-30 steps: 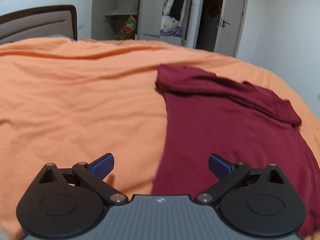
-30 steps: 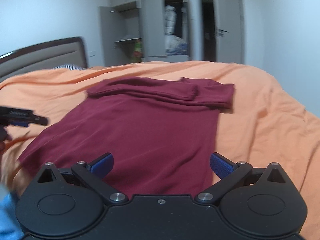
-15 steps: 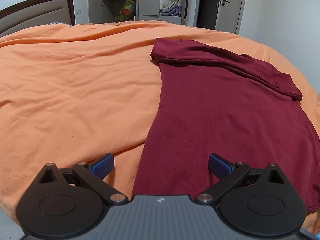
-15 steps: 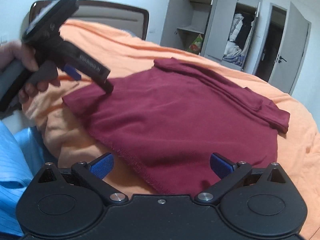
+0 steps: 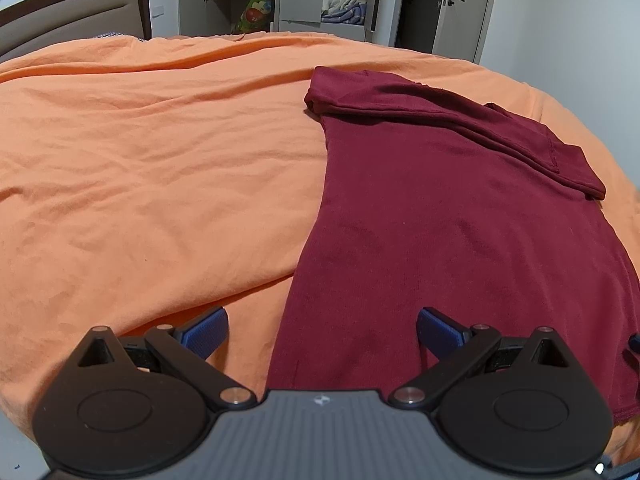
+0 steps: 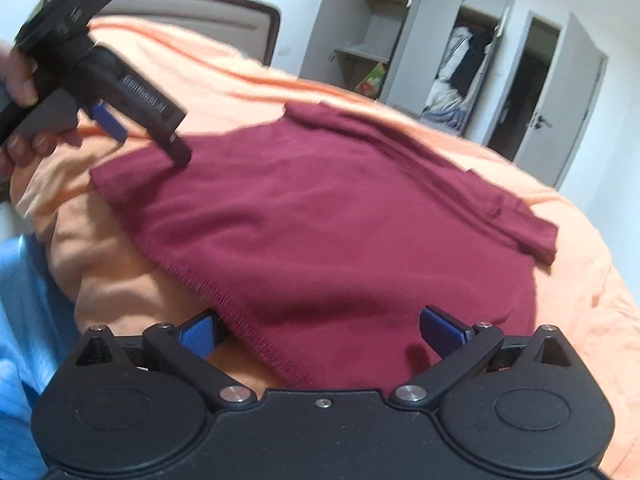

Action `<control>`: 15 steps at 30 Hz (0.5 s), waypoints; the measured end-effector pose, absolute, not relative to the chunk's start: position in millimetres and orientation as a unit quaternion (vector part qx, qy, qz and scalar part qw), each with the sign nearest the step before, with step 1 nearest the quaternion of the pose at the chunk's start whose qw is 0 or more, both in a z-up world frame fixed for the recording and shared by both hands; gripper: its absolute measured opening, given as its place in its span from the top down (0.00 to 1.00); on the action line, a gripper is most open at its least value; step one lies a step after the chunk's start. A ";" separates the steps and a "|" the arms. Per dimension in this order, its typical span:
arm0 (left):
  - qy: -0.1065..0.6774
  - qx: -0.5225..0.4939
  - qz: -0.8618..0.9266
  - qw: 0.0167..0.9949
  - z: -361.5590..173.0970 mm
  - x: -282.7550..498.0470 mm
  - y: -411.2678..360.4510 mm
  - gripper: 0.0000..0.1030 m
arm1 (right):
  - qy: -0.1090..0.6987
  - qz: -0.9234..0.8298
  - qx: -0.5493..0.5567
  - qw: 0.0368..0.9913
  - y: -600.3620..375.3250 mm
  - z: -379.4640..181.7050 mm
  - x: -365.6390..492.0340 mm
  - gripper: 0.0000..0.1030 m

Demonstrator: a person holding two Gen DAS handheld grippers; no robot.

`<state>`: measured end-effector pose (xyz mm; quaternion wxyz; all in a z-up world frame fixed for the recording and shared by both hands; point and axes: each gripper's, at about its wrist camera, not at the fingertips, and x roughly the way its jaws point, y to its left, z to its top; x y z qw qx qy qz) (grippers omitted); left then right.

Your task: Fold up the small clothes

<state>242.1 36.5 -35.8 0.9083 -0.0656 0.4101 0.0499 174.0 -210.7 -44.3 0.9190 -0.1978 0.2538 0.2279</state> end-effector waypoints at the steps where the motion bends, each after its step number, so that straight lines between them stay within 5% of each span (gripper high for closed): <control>1: 0.405 -0.067 0.049 0.911 -34.1 240.8 36.7 0.00 | 0.249 0.229 -0.189 0.922 -213.2 -41.8 174.9 0.05; 15: 0.280 -0.018 -0.163 0.946 -8.9 187.8 17.6 0.00 | 0.283 0.272 -0.014 0.920 -235.0 -20.8 216.0 0.58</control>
